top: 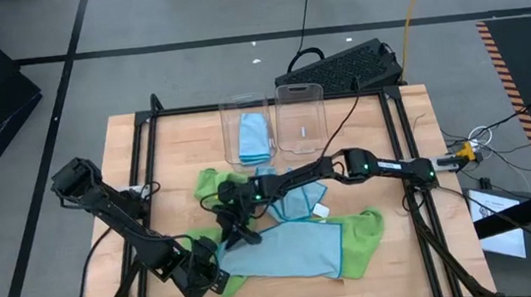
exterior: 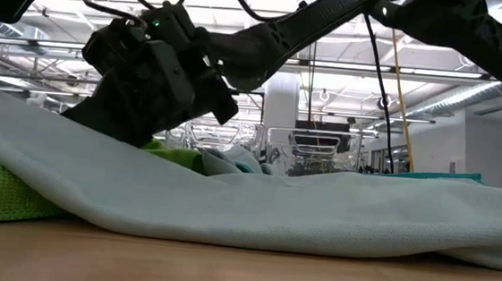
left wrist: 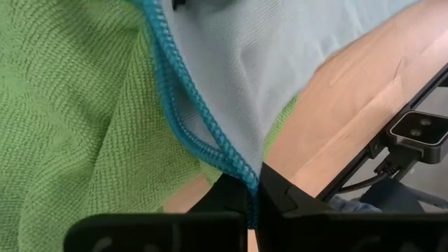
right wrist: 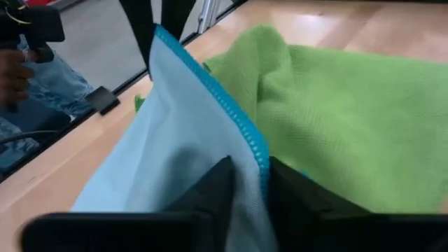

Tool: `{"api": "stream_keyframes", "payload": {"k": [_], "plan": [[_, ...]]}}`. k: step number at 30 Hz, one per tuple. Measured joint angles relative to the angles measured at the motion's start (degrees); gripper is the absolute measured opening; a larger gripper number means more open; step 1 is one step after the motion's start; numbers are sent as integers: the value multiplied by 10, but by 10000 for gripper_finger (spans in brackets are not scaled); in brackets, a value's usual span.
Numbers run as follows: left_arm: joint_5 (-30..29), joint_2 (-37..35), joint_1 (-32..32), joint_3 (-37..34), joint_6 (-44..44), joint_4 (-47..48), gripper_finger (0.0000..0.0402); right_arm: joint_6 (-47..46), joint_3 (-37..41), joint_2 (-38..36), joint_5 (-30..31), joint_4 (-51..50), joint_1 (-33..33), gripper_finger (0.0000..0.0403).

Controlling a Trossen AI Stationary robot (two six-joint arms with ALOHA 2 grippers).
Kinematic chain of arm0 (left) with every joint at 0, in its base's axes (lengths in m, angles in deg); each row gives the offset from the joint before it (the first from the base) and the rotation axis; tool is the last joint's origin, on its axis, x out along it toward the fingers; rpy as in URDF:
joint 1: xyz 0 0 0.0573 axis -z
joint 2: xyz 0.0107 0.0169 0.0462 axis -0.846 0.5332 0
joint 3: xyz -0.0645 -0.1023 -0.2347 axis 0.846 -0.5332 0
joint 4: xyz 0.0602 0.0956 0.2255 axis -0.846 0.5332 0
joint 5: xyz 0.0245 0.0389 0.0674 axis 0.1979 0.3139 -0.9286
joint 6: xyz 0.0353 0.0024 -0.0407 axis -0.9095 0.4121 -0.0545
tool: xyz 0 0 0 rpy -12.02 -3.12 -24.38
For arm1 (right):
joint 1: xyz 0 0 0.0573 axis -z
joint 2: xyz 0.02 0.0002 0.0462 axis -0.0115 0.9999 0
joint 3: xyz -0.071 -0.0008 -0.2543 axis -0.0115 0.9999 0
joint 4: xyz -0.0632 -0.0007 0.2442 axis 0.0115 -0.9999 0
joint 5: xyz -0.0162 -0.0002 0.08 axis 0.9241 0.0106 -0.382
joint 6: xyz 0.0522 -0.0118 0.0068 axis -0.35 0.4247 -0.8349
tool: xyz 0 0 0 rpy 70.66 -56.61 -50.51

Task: Fold microfiber towels
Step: Fold the bottom blue microfiber towel

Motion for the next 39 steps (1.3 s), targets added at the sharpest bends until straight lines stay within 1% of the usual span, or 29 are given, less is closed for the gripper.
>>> {"api": "stream_keyframes", "payload": {"k": [2, 4, 5, 7, 9, 13, 17, 20, 23, 26, 29, 32, 36, 39], "plan": [[0, 0, 0, 0, 0, 0, 3, -6, 1, -7, 0, -16, 0, 29], [0, 0, 1, 0, -2, 0, 3, -7, 0, -18, 1, -30, 0, 9], [0, 0, 1, 0, -3, 1, 3, -7, 0, -27, 6, -46, 0, 7], [1, 0, 1, 0, -10, 1, 2, -6, 0, -46, 36, -83, 1, 12], [5, 0, 0, 1, -25, 4, 2, 2, 0, -67, 60, -138, 2, 13], [3, -1, -7, 13, -55, 4, 2, 27, 1, -110, 88, -242, 2, 5], [-26, -1, -20, 37, -91, 11, 2, 42, 1, -157, 140, -326, 2, 5], [-54, -1, -33, 63, -118, 35, 2, 43, 1, -189, 173, -375, 3, 4], [-76, -1, -48, 99, -147, 92, 2, 39, 1, -218, 204, -419, 6, 3], [-80, -1, -64, 140, -193, 154, 2, 21, 1, -242, 233, -454, 7, 3], [-81, -1, -85, 188, -251, 221, 2, -14, 2, -272, 259, -476, 8, 3], [-89, -1, -110, 242, -318, 275, 2, -73, 2, -312, 297, -499, 9, 3], [-116, -1, -149, 319, -419, 290, 2, -158, 2, -378, 341, -579, 4, 3], [-132, -1, -173, 379, -493, 275, 2, -210, 2, -431, 365, -621, -18, 4]]}}
